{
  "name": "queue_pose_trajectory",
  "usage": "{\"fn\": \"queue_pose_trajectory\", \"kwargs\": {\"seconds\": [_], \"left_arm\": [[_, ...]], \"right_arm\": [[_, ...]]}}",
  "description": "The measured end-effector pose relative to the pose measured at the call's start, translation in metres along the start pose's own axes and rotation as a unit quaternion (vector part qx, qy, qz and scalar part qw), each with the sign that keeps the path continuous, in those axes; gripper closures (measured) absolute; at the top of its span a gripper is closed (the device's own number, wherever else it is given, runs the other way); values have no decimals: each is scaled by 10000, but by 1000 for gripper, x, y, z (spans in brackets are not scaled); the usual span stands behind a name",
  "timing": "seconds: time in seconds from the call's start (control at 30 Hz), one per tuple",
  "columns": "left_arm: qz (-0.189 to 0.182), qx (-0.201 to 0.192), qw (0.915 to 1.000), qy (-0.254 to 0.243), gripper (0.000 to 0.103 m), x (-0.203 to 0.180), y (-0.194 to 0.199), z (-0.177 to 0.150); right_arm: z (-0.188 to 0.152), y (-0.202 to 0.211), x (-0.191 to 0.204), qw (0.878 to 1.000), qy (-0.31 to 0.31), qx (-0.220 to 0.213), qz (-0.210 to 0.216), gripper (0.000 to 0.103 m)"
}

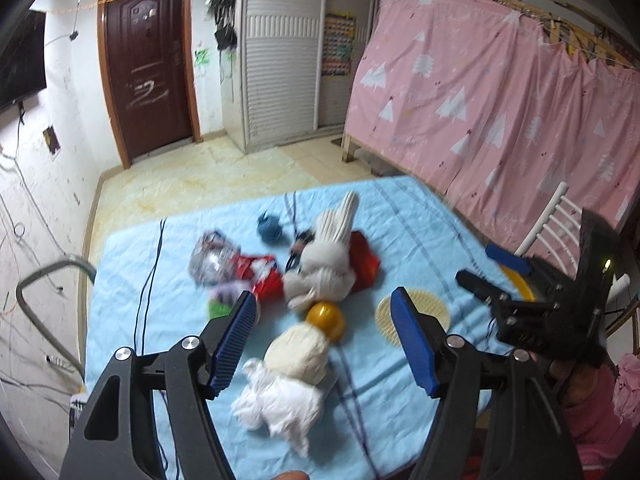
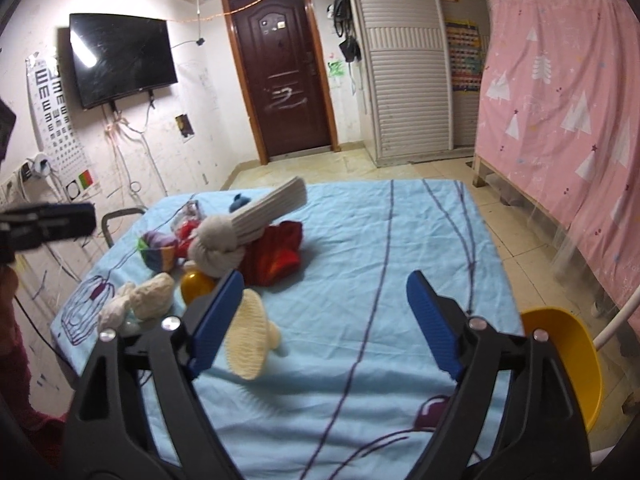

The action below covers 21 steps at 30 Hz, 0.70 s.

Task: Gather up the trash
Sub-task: 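Return both grippers to the bed, then grasp the white plastic bag with the left gripper while the right grasps the beige brush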

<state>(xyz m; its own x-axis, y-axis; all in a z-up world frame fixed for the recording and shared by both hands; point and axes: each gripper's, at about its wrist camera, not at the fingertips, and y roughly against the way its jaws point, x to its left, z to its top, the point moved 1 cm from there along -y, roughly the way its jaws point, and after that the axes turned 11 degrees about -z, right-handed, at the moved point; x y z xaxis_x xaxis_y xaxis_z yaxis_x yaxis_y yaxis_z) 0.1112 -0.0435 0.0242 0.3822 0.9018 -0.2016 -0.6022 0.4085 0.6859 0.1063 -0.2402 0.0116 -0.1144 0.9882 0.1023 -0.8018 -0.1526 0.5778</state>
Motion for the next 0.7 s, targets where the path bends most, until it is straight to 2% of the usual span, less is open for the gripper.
{"fn": "queue_pose_trajectory", "kwargs": {"seconds": [0.23,0.7], "left_arm": [[-61,368,9993,-34,41,15,-13,-35],[-206,663,9975,-136,40,33,-36,-64]], "right_arm": [[-3,-7,15,9997,135,178,128,18],[-9,-20,35,9982,350,478,112,15]]}}
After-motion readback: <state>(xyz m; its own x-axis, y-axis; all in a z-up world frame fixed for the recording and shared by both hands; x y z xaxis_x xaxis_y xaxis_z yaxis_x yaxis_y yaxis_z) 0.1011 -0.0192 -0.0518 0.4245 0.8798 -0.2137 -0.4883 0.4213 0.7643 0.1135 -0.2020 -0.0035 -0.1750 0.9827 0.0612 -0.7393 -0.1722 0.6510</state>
